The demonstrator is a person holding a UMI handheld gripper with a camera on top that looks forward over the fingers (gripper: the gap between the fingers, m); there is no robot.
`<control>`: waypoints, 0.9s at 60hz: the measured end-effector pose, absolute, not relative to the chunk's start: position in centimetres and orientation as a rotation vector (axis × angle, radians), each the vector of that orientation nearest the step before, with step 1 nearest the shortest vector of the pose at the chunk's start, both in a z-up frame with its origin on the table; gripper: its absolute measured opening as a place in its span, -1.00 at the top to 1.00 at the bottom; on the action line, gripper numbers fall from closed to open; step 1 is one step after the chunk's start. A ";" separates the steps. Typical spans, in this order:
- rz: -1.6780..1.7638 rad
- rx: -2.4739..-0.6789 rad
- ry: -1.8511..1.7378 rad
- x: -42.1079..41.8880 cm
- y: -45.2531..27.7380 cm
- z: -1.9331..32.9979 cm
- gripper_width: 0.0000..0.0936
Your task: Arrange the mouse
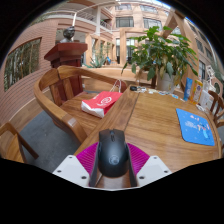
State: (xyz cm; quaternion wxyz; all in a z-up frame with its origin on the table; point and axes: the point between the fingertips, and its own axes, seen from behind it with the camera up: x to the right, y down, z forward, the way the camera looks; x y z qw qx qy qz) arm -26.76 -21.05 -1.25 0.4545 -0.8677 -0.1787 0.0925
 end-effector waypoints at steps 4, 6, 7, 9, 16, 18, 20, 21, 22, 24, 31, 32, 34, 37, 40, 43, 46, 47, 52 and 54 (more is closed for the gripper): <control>0.210 -2.148 -0.442 -26.7 -21.0 -1.4 0.12; 0.205 -2.151 -0.436 -26.8 -20.9 -1.3 0.16; 0.200 -2.151 -0.437 -26.8 -20.9 -1.3 0.20; 0.191 -2.150 -0.440 -26.7 -20.9 -1.2 0.21; 0.219 -2.126 -0.432 -27.0 -20.9 0.0 0.24; 0.234 -2.101 -0.437 -27.0 -20.9 1.3 0.24; 0.248 -2.060 -0.425 -26.8 -20.6 3.3 0.24; 0.257 -2.036 -0.419 -26.8 -20.4 4.4 0.24; 0.267 -2.012 -0.419 -26.8 -20.3 5.7 0.24; 0.286 -1.965 -0.420 -26.7 -19.9 8.2 0.24; 0.356 -1.804 -0.357 -24.4 -18.0 18.6 0.24; 0.357 -1.783 -0.346 -23.6 -17.6 19.9 0.24; 0.357 -1.741 -0.316 -22.0 -16.6 22.5 0.25; 0.340 -1.707 -0.277 -19.3 -14.9 25.6 0.25; 0.313 -1.679 -0.223 -15.5 -13.2 27.0 0.25; 0.262 -1.683 -0.178 -11.5 -11.1 26.9 0.25; 0.211 -1.709 -0.130 -7.3 -8.9 25.1 0.25; 0.195 -1.728 -0.112 -6.2 -8.1 24.8 0.25; 0.105 -1.846 -0.047 -0.5 -5.1 18.7 0.25; 0.064 -1.902 -0.032 1.7 -4.2 15.6 0.25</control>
